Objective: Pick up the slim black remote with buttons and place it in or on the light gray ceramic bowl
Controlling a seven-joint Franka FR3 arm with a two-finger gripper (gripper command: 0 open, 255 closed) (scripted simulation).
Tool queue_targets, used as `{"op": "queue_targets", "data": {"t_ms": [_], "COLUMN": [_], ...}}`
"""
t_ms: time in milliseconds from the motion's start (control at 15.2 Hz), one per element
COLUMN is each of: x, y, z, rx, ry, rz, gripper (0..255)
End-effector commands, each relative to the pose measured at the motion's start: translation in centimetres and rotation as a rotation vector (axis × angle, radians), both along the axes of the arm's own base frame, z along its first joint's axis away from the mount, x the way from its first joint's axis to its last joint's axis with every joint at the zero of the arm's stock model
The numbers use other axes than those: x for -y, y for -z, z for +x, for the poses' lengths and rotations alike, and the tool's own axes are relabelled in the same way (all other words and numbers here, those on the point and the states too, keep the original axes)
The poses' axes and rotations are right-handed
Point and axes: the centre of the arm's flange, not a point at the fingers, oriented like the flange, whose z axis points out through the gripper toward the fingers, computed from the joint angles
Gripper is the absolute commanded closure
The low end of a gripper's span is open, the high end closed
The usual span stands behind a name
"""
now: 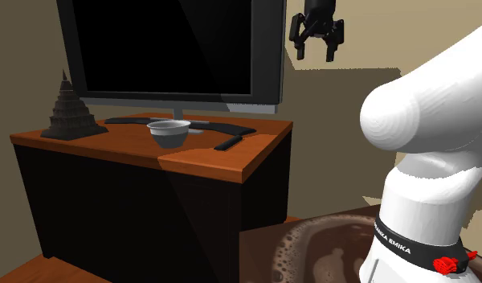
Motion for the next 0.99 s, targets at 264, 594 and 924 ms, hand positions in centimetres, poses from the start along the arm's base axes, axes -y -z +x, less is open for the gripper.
{"op": "queue_targets", "data": {"t_ms": [264,594,924], "x": [-2.9,-6.2,-8.9], "y": [2.9,6.7,10.5], "z": [3.4,7.9,12.7], "rx": [-0.023,-0.052,-0.082], "ry": [0.092,0.206,0.321], "rz": [0.009,0.020,0.031], "gripper": [0,0,0]}}
